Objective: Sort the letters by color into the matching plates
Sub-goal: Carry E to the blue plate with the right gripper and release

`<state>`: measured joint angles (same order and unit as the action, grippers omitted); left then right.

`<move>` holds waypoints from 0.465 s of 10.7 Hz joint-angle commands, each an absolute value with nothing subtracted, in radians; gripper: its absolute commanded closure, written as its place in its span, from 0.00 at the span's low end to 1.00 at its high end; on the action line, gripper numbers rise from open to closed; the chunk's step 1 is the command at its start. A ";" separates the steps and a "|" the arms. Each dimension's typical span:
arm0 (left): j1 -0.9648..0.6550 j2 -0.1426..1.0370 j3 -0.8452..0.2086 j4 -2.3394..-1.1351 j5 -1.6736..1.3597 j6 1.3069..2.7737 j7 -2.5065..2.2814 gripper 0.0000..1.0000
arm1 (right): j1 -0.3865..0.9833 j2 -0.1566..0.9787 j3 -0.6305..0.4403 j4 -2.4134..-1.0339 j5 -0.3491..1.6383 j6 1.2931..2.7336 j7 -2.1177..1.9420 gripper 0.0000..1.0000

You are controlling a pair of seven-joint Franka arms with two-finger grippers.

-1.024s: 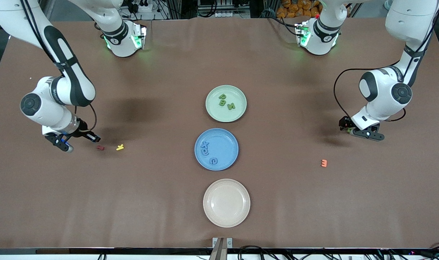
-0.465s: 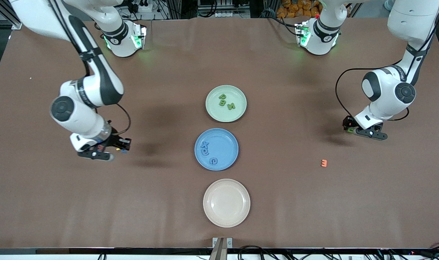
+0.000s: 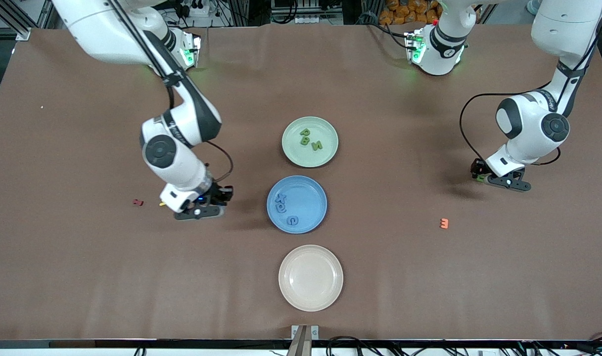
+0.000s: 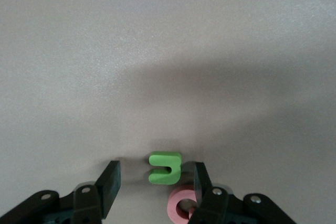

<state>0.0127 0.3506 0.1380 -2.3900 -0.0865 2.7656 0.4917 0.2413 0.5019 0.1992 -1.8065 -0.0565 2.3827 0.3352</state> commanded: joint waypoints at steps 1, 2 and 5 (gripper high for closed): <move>0.012 0.365 0.141 -2.384 -0.112 2.777 0.531 0.37 | 0.356 0.647 0.195 -1.613 -0.074 2.356 0.337 0.94; 0.011 0.370 0.141 -2.384 -0.112 2.777 0.529 0.44 | 0.374 0.672 0.195 -1.596 -0.075 2.356 0.337 0.95; 0.009 0.376 0.141 -2.379 -0.112 2.777 0.531 0.84 | 0.440 0.729 0.199 -1.527 -0.071 2.364 0.337 0.95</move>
<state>0.0115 0.3581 0.1363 -2.3874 -0.0865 2.7656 0.4922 0.4048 0.6713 0.1985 -1.6173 -0.0598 2.3782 0.3368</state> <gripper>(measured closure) 0.524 0.731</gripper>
